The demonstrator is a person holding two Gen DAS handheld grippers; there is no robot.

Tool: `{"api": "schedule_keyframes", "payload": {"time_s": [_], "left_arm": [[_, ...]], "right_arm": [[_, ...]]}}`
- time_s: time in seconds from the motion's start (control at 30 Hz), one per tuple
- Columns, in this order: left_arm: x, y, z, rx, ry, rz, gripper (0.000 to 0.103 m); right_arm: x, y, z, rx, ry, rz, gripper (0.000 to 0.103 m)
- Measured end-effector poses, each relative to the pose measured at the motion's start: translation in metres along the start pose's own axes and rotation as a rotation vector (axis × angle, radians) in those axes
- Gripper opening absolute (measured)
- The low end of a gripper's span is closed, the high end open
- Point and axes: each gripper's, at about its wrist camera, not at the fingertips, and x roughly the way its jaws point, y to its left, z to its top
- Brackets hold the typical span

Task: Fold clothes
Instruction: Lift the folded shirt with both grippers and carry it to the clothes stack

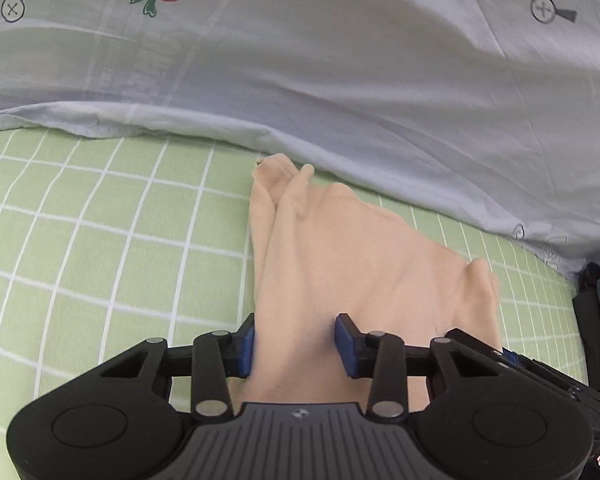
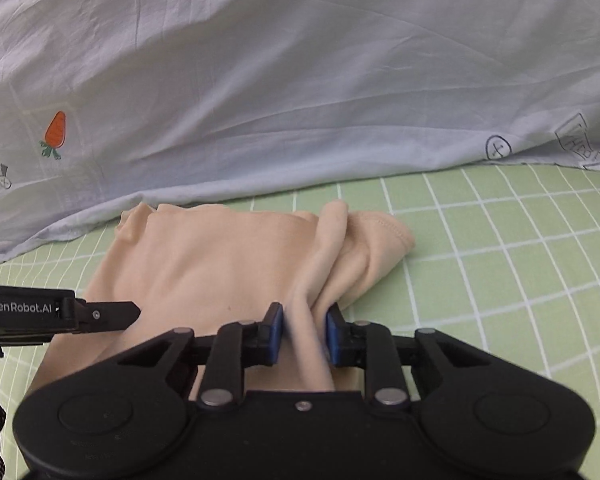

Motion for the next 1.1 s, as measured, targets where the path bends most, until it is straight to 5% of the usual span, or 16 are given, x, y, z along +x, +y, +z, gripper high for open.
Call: {"api": "schedule_keyframes", "payload": {"time_s": [0.37,0.53,0.83,1.1], "left_arm": [[-0.083,-0.051,-0.175,0.057,0.13,0.03,0.04],[-0.103,-0.074,-0.228,0.059,0.144,0.031,0.04],[-0.116,-0.107,-0.276,0.133,0.205,-0.016,0.04],[-0.123,-0.104,-0.298,0.153,0.203,-0.098,0.039]], "right_arm": [[-0.122,-0.042,-0.123,0.05,0.083,-0.006,0.023],[-0.165,-0.07,-0.164,0.051,0.1,0.007,0.024],[-0.217,-0.108,-0.204,0.139,0.139,-0.048,0.043],[-0.249,-0.126,-0.239,0.253,0.145,-0.065,0.043]]}}
